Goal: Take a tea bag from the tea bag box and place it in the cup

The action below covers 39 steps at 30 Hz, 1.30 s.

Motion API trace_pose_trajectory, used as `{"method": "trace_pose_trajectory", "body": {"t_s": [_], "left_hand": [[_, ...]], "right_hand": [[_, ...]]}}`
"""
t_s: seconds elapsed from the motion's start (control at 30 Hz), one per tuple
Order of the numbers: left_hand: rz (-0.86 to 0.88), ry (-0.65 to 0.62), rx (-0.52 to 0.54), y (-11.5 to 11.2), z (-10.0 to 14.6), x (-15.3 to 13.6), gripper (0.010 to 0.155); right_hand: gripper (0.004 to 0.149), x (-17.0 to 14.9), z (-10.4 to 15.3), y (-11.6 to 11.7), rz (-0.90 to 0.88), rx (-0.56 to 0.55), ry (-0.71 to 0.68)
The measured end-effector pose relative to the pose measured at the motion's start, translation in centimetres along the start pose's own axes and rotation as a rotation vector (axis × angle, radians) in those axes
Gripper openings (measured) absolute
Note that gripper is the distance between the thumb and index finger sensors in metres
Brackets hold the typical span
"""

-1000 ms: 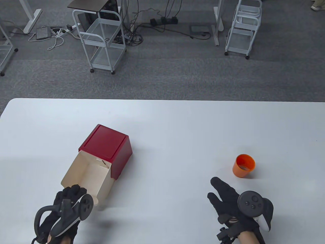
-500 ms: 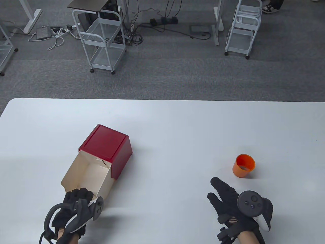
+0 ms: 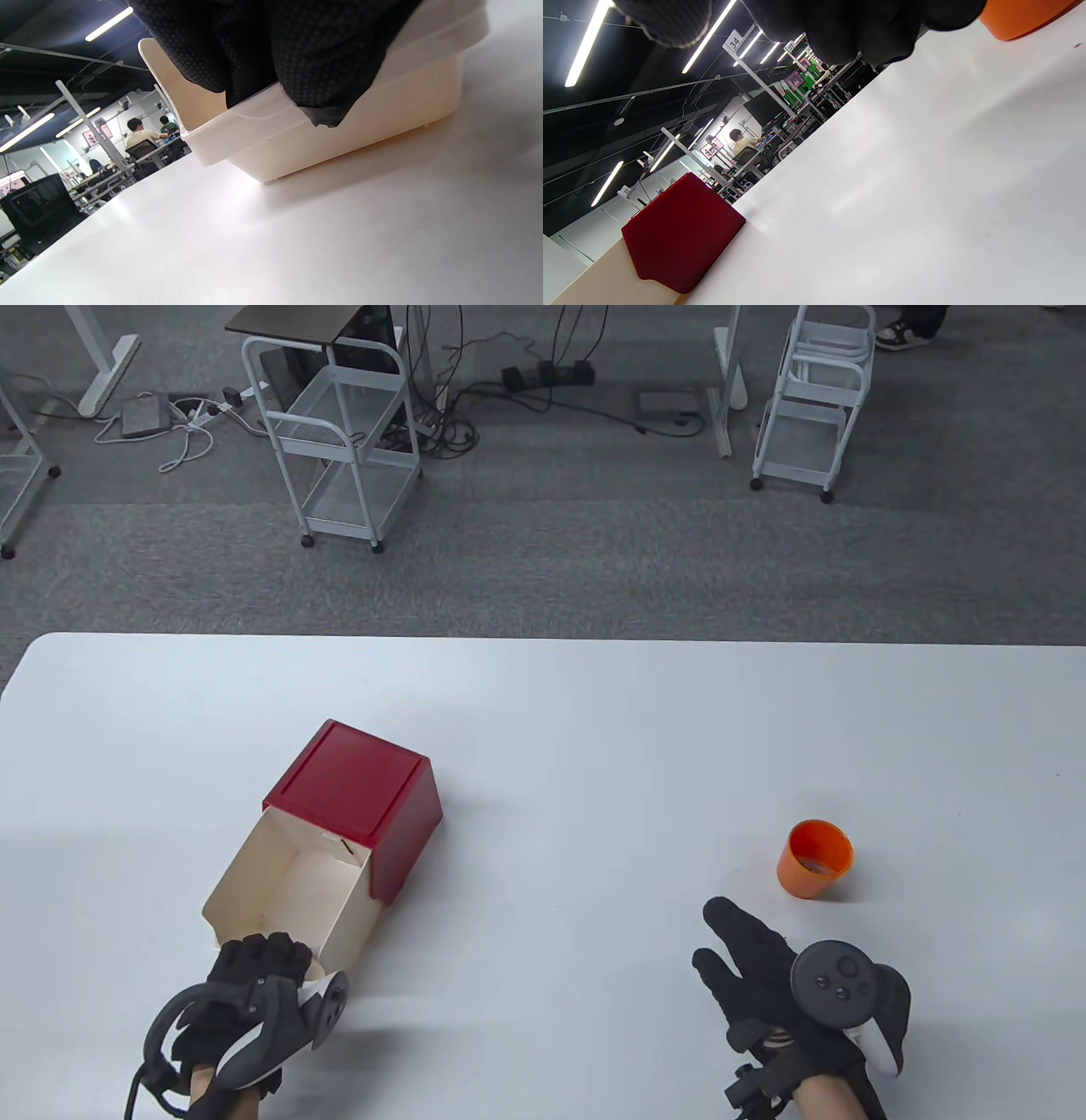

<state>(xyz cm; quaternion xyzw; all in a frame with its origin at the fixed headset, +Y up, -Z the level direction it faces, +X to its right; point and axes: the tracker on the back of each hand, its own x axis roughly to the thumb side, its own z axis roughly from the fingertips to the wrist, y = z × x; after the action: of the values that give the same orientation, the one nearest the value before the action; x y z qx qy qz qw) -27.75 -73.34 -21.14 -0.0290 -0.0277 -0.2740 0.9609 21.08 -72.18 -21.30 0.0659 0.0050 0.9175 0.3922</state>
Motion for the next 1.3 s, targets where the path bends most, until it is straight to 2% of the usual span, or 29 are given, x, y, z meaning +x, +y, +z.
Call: {"method": "trace_pose_trajectory", "body": {"t_s": [0.6,1.3], "left_hand": [[-0.024,0.032,0.06,0.3,-0.3,-0.5,0.047],[-0.009,0.044,0.049,0.7,-3.1,0.3,0.048]], "right_hand": [[0.066,0.0,0.0,0.0,0.008,0.005,0.011],[0.065,-0.2,-0.1,-0.1,0.012,0.002,0.022]]}}
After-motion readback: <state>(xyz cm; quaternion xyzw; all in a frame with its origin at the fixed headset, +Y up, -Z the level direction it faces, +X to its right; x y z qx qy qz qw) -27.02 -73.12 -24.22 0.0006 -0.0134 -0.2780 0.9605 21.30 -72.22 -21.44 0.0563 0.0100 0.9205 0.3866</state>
